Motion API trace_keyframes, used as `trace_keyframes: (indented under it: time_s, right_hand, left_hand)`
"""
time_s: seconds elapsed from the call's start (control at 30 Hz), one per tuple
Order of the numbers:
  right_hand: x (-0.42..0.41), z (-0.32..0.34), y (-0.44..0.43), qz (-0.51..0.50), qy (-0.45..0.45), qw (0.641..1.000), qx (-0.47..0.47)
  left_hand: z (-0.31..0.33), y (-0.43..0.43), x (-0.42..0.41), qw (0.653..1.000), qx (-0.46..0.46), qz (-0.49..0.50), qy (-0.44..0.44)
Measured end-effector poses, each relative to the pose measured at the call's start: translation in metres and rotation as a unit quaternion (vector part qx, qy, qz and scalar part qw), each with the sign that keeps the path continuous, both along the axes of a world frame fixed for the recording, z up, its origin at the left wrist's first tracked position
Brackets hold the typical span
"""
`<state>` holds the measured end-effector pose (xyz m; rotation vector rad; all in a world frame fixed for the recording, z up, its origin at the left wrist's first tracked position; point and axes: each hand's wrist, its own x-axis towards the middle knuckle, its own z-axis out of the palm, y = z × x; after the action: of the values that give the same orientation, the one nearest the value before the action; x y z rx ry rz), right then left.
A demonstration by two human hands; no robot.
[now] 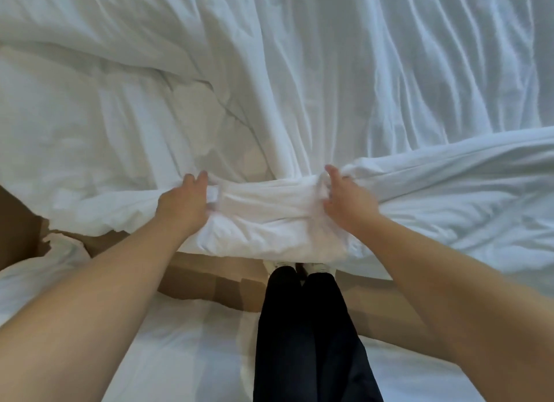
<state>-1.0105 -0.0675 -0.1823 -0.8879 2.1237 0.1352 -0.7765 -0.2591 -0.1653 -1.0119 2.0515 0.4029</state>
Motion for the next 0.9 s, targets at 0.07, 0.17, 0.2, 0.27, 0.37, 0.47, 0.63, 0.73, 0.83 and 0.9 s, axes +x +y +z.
trace_keyframes:
  time_s: [0.07,0.17,0.2,0.27,0.37,0.47,0.63,0.73,0.83,0.9]
  right_hand:
    - [-0.002,-0.002,-0.005,0.078,0.034,0.994,0.069]
    - [-0.004,0.011,-0.007,0.025,0.027,0.999,0.032]
    - [-0.012,0.021,-0.011,-0.023,0.032,0.999,-0.01]
    - [-0.041,0.052,-0.03,-0.117,0.053,0.988,-0.085]
    - [-0.111,0.112,-0.076,-0.215,0.081,0.956,-0.182]
    - [-0.187,0.16,-0.117,-0.303,0.103,0.912,-0.258]
    - [-0.188,0.158,-0.129,-0.206,0.072,0.958,-0.185]
    - [-0.113,0.135,-0.117,-0.085,-0.001,0.99,-0.116]
    - [-0.035,0.103,-0.118,0.025,-0.024,0.998,-0.06]
    - [0.007,0.082,-0.137,0.084,0.004,0.995,-0.044]
  left_hand:
    - [-0.004,-0.002,-0.008,0.994,-0.006,-0.045,-0.097]
    - [0.009,-0.008,-0.023,0.996,-0.027,-0.012,-0.084]
    - [0.02,-0.016,-0.032,0.998,-0.049,0.017,-0.034]
    - [0.054,-0.042,-0.062,0.99,-0.095,0.066,0.081]
    - [0.113,-0.101,-0.138,0.96,-0.171,0.068,0.211]
    - [0.16,-0.148,-0.233,0.933,-0.171,0.049,0.312]
    - [0.138,-0.123,-0.261,0.968,-0.074,-0.042,0.237]
    - [0.093,-0.096,-0.166,0.973,-0.089,-0.117,0.179]
    - [0.063,-0.114,-0.072,0.974,-0.101,-0.176,0.1]
    - [0.054,-0.146,-0.034,0.973,-0.111,-0.193,0.058]
